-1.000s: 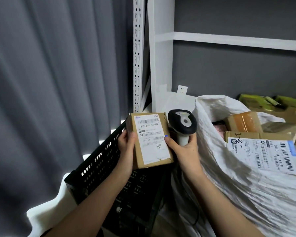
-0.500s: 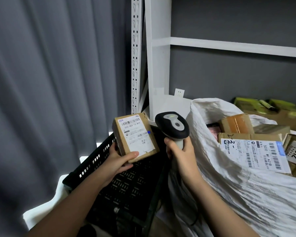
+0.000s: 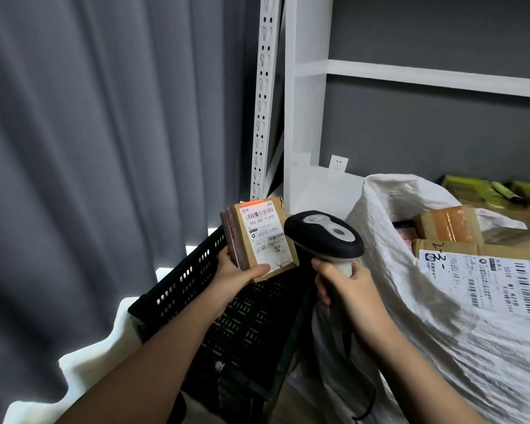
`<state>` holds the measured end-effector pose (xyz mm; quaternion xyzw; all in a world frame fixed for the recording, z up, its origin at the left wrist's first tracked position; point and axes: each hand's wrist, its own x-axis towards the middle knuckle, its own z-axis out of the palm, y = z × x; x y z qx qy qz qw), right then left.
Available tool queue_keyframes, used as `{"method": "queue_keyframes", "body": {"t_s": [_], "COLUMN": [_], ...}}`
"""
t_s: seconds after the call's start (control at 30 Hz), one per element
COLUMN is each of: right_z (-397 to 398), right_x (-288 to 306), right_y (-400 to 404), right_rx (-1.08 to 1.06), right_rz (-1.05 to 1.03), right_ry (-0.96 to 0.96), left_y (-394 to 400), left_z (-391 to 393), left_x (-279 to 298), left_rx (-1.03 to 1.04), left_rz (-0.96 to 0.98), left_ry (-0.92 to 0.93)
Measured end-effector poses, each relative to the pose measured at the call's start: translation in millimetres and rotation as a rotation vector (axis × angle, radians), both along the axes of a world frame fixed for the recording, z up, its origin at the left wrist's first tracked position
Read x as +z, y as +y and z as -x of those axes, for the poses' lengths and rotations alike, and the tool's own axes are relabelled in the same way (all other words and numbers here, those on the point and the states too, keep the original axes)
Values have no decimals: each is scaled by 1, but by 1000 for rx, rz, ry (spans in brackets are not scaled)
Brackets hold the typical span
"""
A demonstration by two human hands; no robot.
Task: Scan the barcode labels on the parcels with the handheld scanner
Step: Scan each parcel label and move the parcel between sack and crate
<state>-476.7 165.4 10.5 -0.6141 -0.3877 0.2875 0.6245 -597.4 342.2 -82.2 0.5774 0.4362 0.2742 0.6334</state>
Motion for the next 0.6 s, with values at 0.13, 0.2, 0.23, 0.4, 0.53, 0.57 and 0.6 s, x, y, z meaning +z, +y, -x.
{"method": "queue_keyframes", "body": {"t_s": [0.13,0.2,0.23,0.4,0.53,0.57,0.6], "right_z": [1,2,3,3,3,3,3], "right_x": [3,4,4,3,3,3,3], "right_y": [-4,-5,-6,-7,-6,-6,-6], "right_rx": [2,4,5,8,7,5,4], "right_rz": [23,28,31,82,89,87,84], "right_ry": [-26,-38,-39,-56,-41,-36,-33], "left_y": [1,2,2,5,8,9,10], "left_z": [-1,0,0,1,0,0,0], "left_x": [0,0,-1,-3,-7,-7,-8], "left_rx": [17,31,32,43,56,58,59], "left_rz": [-11,10,18,45,47,49,50], "left_ry": [-26,-62,-77,-96,-90,-91,-93]}}
